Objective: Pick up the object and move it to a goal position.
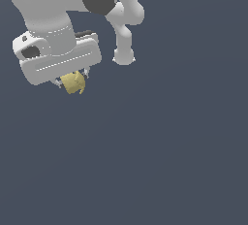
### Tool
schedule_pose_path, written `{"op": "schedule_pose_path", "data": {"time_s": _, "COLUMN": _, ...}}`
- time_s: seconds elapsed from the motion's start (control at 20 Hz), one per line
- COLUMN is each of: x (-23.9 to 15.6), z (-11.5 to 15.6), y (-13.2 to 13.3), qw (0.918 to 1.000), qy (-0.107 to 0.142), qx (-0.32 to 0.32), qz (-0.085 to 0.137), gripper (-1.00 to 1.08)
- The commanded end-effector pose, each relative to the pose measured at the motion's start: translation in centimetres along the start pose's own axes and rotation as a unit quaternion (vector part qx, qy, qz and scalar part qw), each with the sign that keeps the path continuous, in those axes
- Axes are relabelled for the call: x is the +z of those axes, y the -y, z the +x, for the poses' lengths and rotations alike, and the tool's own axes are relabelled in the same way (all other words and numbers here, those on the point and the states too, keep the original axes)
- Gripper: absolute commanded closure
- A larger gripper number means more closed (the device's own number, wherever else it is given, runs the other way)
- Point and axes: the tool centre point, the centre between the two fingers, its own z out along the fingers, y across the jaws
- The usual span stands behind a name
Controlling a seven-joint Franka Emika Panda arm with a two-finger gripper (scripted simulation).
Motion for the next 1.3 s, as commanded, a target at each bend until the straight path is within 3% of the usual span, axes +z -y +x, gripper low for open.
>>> {"op": "schedule_pose_path", "data": {"time_s": 0.0, "x": -1.6, "z": 0.1, "y": -0.9, "qw": 1.0000, "qy": 0.000, "qx": 0.000, "qz": 0.000, "gripper": 1.08}}
{"op": "schedule_pose_path", "data": {"time_s": 0.7, "x": -8.3, "z": 0.7, "y": -5.0, "qw": 1.0000, "qy": 0.001, "qx": 0.000, "qz": 0.000, "gripper": 1.08}}
{"op": "schedule_pose_path", "data": {"time_s": 1.25, "x": -10.8, "z": 1.0, "y": -6.7, "qw": 1.0000, "qy": 0.001, "qx": 0.000, "qz": 0.000, "gripper": 1.08}}
